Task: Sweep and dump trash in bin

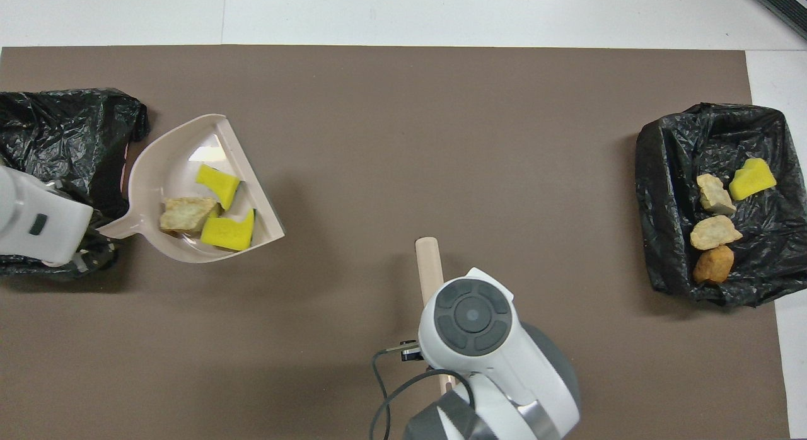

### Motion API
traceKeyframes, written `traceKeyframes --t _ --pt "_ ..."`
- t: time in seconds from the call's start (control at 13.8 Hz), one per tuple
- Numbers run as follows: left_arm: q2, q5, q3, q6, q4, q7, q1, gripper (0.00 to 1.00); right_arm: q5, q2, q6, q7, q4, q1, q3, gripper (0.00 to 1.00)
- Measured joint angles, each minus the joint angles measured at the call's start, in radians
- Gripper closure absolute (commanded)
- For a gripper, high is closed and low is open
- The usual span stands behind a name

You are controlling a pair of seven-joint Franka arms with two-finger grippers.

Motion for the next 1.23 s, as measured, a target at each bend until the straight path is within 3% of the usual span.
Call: traceKeyframes --t 0.22,0.44,0.51,0.58,0.65,0.94,1.23 --pt "0.093 0.059 0.000 0.024 0.120 0.173 0.099 1.00 0.000 0.062 0.065 0.021 -0.001 0.039 0.000 1.00" --pt "0.211 0.161 0.000 0.115 0.258 0.291 0.172 1.00 -0.001 0.065 0.070 0.021 0.004 0.034 -0.009 1.00" --pt "0.239 0.203 0.000 0.148 0.284 0.317 0.188 1.00 -0.002 0.066 0.070 0.021 0.004 0.032 -0.012 0.90" --pt "0.256 0.246 0.000 0.168 0.300 0.335 0.196 1.00 -0.002 0.066 0.070 0.021 0.005 0.031 -0.014 0.12" --pt "0.266 0.302 -0.001 0.185 0.310 0.345 0.198 1.00 -0.002 0.067 0.070 0.021 0.006 0.031 -0.014 0.00" --pt "0.268 0.559 -0.023 0.201 0.318 0.350 0.182 1.00 -0.005 0.063 0.046 0.020 0.043 0.018 -0.018 0.00" --pt "0.268 0.714 -0.025 0.195 0.318 0.351 0.155 1.00 -0.010 0.014 -0.133 -0.081 0.157 -0.067 -0.021 0.00"
